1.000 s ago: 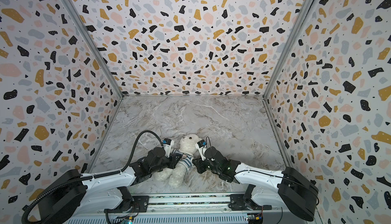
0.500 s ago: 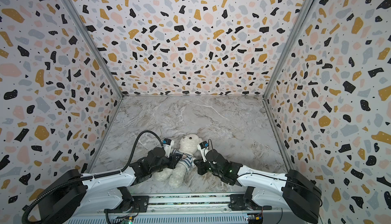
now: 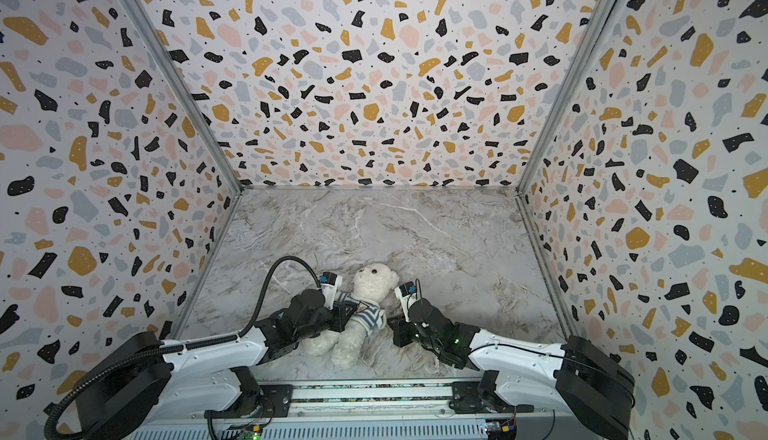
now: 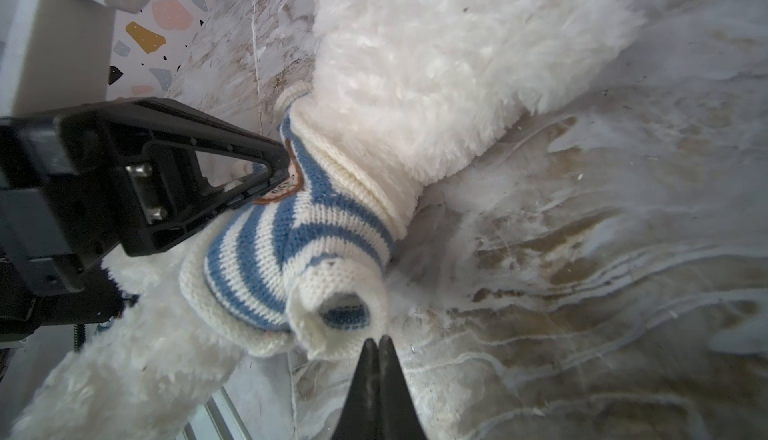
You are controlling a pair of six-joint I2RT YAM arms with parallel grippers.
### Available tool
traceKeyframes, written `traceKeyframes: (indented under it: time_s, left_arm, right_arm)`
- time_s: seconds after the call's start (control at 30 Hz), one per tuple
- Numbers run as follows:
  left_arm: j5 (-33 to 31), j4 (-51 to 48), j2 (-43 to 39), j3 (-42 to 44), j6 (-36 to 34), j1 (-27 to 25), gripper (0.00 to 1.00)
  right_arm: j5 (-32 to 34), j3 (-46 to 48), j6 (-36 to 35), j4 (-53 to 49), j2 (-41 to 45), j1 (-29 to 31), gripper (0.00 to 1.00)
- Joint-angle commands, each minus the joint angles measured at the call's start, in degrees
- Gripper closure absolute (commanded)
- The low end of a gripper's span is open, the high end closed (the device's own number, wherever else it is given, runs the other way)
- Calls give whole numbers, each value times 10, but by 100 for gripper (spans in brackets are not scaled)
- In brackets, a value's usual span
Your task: Dress the teddy bear
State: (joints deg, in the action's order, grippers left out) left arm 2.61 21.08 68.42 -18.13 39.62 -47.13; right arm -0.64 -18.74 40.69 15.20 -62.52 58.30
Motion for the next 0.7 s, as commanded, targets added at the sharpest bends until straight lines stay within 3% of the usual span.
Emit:
traceKeyframes:
  time_s: [0.0,0.67]
  left_arm:
    - [-2,-49,16,14,-13,5,87]
    - [13,-34,22,24,-26,6,87]
  right_arm:
    - [-10,-10,-8,34,-16,1,95]
    - [-81,-57,-68,116,-92,4,91]
